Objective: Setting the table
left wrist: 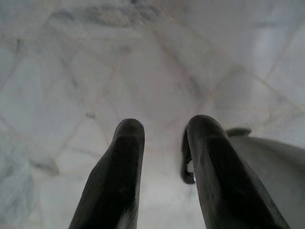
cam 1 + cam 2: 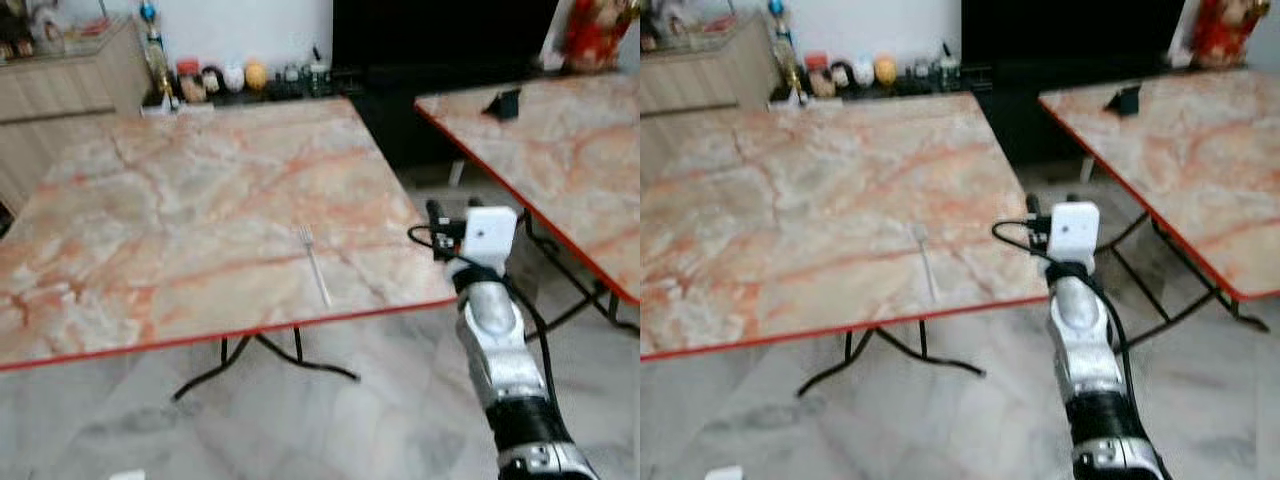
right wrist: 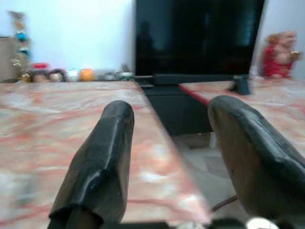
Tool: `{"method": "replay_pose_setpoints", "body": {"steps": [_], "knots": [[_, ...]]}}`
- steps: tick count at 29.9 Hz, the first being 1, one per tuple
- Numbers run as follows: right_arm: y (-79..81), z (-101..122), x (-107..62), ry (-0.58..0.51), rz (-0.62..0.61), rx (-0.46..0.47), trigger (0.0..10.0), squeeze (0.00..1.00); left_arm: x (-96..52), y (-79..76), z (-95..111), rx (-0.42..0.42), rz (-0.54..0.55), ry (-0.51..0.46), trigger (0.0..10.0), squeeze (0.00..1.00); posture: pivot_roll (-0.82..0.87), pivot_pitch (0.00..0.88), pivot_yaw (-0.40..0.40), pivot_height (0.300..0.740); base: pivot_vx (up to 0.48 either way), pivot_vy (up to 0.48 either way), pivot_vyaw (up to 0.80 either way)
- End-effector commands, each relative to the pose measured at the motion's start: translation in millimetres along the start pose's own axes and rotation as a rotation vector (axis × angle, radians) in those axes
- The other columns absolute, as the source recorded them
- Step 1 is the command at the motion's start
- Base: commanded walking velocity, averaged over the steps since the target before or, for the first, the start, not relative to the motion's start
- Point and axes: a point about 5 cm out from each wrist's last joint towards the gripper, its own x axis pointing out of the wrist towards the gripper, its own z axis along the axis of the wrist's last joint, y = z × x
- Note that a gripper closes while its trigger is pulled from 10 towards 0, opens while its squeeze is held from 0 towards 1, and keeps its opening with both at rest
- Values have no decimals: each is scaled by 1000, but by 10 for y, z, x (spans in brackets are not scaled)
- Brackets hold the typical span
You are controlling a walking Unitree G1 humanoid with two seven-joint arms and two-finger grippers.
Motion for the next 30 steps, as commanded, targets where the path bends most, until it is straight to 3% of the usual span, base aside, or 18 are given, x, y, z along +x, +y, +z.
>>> {"method": "replay_pose_setpoints", "body": {"steps": [1,7,22,30], "knots": [[50,53,27,-22,16,9,10000,0,-5,49,9,4,8,-5,10000,0,-10,0,21,740,0,368,0],[66,61,32,-30,17,5,10000,0,6,51,66,4,6,-31,10000,0,-9,0,22,740,0,367,0],[48,41,24,-18,12,0,10000,0,26,-20,203,-14,-9,-121,10000,0,-8,0,28,740,0,0,758],[-47,22,13,-2,-27,0,10000,0,35,-76,247,-16,-14,-148,10000,0,0,0,19,740,0,0,0]]}}
